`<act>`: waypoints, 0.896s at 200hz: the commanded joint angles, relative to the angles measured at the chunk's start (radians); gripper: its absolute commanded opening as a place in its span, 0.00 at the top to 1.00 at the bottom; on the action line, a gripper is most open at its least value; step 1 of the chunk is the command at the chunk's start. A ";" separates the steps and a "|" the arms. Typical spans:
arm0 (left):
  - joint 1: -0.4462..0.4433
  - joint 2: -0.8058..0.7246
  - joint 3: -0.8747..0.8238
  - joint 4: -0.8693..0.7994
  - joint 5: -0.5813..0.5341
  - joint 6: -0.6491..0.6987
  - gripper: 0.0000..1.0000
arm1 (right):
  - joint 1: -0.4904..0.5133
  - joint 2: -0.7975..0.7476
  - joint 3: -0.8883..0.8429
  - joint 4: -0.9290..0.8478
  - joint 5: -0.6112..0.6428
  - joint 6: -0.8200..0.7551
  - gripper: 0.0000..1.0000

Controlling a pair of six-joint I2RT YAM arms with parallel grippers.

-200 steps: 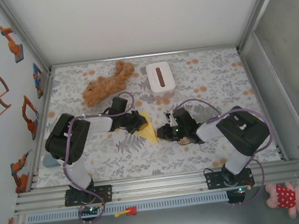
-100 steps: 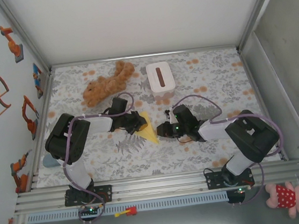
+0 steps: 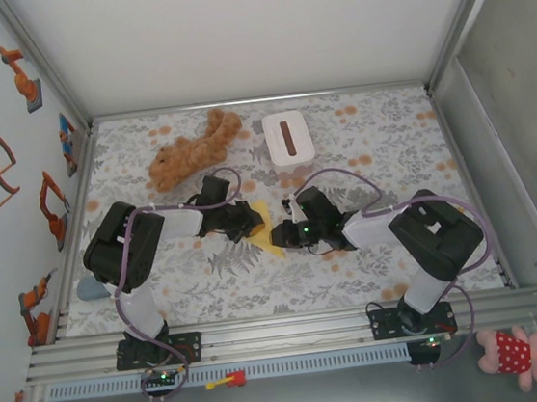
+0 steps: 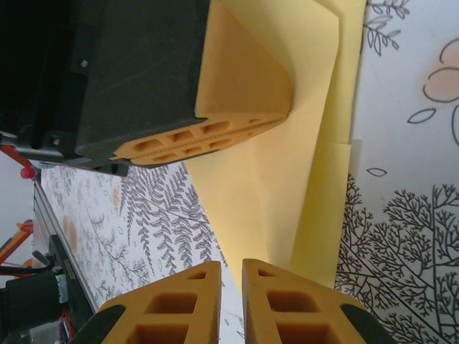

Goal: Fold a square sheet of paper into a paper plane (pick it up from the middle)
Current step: Fourth fold the wing at the center of the table.

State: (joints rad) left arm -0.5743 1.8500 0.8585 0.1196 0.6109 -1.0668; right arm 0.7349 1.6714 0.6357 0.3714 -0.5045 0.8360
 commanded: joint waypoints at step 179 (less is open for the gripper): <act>0.007 0.022 0.031 0.000 0.017 0.008 0.90 | 0.011 0.024 0.032 -0.118 0.060 -0.059 0.86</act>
State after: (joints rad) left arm -0.5743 1.8530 0.8680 0.1204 0.6151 -1.0672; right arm 0.7380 1.6821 0.6483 0.2771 -0.4583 0.7914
